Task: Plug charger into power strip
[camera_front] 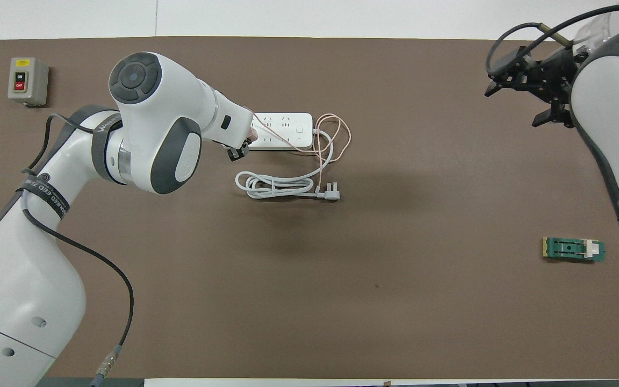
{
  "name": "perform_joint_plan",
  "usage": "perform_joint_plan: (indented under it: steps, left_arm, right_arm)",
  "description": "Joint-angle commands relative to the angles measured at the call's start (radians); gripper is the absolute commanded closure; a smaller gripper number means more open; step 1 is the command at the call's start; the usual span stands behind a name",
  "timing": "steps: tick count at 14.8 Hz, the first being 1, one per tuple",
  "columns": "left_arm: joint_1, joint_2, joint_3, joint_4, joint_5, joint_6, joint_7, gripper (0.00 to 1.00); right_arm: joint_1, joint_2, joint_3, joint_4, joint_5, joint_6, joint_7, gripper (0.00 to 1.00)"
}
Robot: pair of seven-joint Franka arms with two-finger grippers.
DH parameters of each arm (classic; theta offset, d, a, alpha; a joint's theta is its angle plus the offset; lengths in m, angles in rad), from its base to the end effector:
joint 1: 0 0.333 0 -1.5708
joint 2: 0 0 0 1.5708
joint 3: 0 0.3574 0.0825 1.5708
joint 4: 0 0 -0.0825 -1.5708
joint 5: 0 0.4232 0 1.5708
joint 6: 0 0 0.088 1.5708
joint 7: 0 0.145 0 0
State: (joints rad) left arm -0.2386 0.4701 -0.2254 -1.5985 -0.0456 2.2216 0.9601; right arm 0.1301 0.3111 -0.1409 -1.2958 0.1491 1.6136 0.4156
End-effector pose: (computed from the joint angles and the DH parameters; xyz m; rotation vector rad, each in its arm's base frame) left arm 0.6836 -0.3218 0.3627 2.3524 -1.9166 0.2929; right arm 0.7023 0.0284 0.5732 -2.9675 0.6405 0.0185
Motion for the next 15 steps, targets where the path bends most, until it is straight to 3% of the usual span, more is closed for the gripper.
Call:
perform_joint_plan:
  steps: [1, 5, 10, 15]
  left_arm:
    - [-0.001, 0.024, 0.006, 0.015, 0.120, 0.030, 0.080, 1.00]
    - [0.002, 0.067, 0.004, 0.054, 0.200, 0.018, 0.085, 1.00]
    - [0.008, 0.093, 0.001, 0.120, 0.201, -0.046, 0.100, 1.00]
    - [0.013, 0.105, -0.017, 0.163, 0.202, -0.168, 0.135, 1.00]
  right_arm:
    - [-0.027, -0.082, 0.012, -0.074, -0.052, 0.000, -0.191, 0.00]
    - [-0.041, -0.209, 0.012, -0.190, -0.098, -0.003, -0.369, 0.00]
    - [-0.066, -0.360, 0.030, -0.361, -0.143, -0.012, -0.487, 0.00]
    - [-0.158, -0.382, 0.118, -0.401, -0.161, -0.047, -0.524, 0.00]
